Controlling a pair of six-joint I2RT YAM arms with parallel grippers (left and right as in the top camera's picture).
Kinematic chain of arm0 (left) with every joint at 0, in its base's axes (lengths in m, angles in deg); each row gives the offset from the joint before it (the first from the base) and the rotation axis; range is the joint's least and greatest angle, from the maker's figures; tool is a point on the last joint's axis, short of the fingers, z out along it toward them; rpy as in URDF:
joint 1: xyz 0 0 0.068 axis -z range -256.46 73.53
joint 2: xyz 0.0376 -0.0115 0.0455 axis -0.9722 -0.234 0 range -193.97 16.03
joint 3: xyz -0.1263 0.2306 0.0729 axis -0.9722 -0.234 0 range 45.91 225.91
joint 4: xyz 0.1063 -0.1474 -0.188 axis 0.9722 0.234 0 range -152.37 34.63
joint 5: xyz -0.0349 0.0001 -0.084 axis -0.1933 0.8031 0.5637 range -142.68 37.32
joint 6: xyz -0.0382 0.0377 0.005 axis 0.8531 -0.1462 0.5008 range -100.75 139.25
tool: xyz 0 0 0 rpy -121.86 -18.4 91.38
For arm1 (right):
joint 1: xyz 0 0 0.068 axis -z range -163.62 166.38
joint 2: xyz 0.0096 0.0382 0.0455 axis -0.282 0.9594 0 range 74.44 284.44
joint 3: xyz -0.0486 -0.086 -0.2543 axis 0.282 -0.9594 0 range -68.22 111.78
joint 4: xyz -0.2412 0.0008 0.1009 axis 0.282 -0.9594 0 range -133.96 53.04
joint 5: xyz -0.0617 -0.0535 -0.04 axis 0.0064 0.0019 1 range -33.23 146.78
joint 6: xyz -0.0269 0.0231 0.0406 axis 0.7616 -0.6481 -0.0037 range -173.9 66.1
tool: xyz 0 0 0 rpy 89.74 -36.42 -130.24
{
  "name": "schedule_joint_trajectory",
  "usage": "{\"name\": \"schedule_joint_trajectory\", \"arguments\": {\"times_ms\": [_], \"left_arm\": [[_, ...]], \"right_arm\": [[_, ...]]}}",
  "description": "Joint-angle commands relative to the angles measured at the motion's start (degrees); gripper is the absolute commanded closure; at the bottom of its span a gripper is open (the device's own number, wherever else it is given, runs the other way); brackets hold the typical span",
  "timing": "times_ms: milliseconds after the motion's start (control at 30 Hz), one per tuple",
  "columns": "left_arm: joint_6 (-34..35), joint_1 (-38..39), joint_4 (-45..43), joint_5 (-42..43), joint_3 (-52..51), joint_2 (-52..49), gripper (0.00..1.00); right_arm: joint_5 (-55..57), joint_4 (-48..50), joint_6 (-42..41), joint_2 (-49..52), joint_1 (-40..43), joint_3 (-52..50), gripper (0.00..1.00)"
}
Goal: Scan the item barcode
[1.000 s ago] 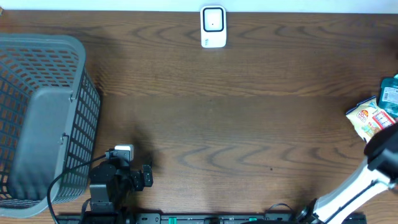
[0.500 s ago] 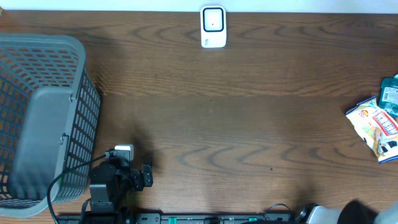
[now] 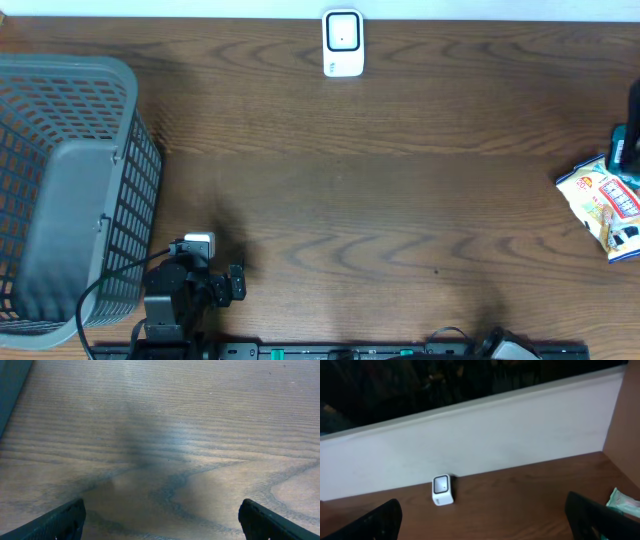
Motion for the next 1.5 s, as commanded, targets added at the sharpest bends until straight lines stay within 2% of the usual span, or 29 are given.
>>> {"name": "schedule_joint_trajectory", "arguments": {"times_ms": [0,300,400,600,800,900,1467], "left_arm": [[-0.6,0.0,0.7,0.1,-0.3,0.1,0.02],[-0.6,0.0,0.7,0.1,-0.3,0.1,0.02],[-0.6,0.0,0.7,0.1,-0.3,0.1,0.02],[-0.6,0.0,0.7,0.1,-0.3,0.1,0.03],[-0.6,0.0,0.7,0.1,-0.3,0.1,0.02],[-0.6,0.0,0.7,0.1,-0.3,0.1,0.02],[-0.6,0.0,0.7,0.1,-0.3,0.1,0.02]], "right_arm": [[1.0,-0.8,-0.6,-3.2,-0.1,0.3,0.01],[1.5,-1.7,-1.6,-5.8,-0.2,0.3,0.01],[1.8,-1.2,0.7,-6.0,-2.0,0.3,0.01],[1.9,4.0,7.5,-7.7,-13.9,-1.6,0.01],[6.1,8.3,8.1,-11.4,-22.7,-6.3,0.01],[6.4,12.2,8.1,-14.6,-24.9,-11.5,0.01],[6.1,56.9,6.4,-43.6,-28.2,-67.7,0.01]]}}
